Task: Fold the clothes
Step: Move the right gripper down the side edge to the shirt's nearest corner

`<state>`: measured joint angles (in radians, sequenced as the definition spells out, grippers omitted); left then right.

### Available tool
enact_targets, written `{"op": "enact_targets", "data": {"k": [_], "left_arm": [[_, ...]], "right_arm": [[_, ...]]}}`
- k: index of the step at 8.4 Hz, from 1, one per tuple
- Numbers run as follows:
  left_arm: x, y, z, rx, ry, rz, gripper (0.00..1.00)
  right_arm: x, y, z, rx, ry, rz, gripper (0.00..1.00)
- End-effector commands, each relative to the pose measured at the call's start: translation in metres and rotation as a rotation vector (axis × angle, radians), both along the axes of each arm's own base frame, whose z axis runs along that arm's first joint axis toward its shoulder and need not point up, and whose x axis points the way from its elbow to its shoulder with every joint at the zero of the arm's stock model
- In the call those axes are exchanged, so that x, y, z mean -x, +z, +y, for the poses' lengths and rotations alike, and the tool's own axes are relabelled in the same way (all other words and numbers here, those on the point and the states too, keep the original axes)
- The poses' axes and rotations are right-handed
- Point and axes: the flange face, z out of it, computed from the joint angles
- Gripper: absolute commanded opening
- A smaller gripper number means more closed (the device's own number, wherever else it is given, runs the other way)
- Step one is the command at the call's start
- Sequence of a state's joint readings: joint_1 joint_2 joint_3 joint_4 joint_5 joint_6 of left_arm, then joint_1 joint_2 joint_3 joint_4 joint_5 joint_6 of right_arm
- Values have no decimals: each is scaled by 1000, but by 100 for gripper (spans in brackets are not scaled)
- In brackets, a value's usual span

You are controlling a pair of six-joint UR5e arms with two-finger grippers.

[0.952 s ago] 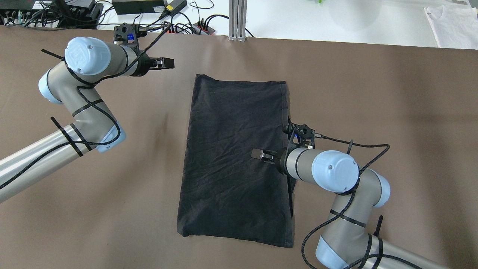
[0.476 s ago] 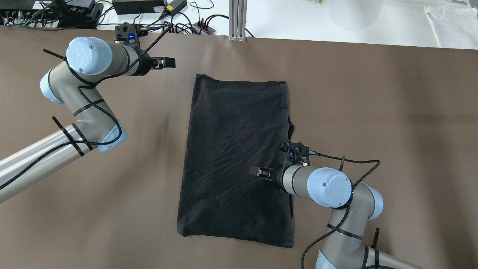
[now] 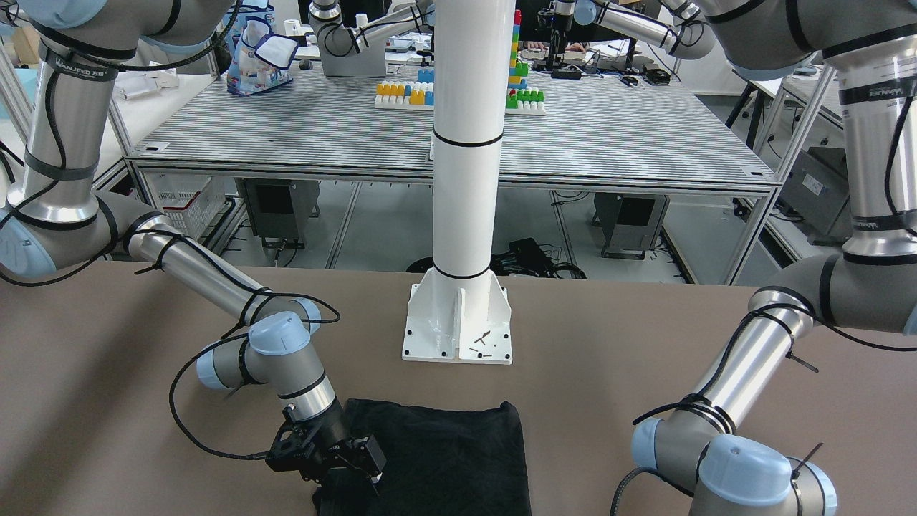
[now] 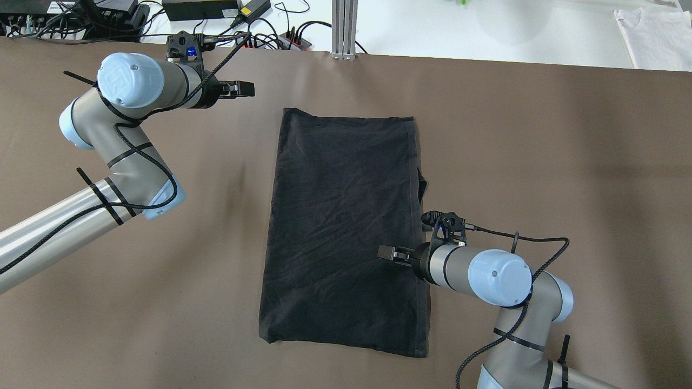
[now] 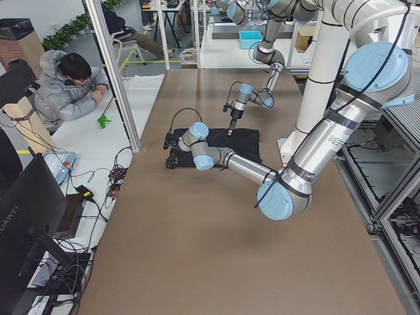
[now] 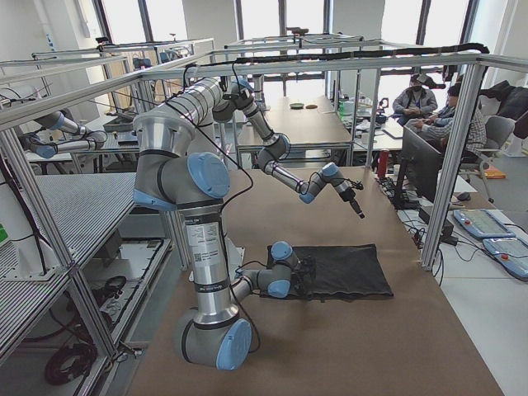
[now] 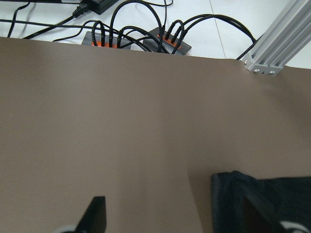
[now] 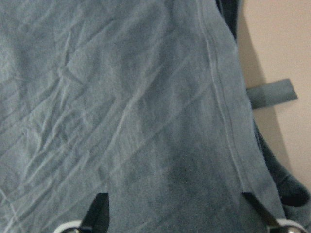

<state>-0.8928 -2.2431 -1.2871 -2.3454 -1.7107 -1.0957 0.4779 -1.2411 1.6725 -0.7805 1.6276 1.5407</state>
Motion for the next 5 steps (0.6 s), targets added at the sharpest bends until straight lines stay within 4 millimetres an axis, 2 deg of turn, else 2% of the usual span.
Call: {"op": "enact_targets", "data": {"k": [1,3,4,5], "left_arm": [[0,0,0,-2,-2,-2,100],[0,3,-1,-3,-17,-13,100],[-1,3,-1,-3,-16,-13,100],[-1,3,-1,-2,-18,-13,100]], "right_arm": [[-31,-23,3,136,47,-120,94],[-46,-12,15,264,99,-169,94],[-52,5,22,314,116,-166,95],[-49,7,41,316,88,-161,95]]}}
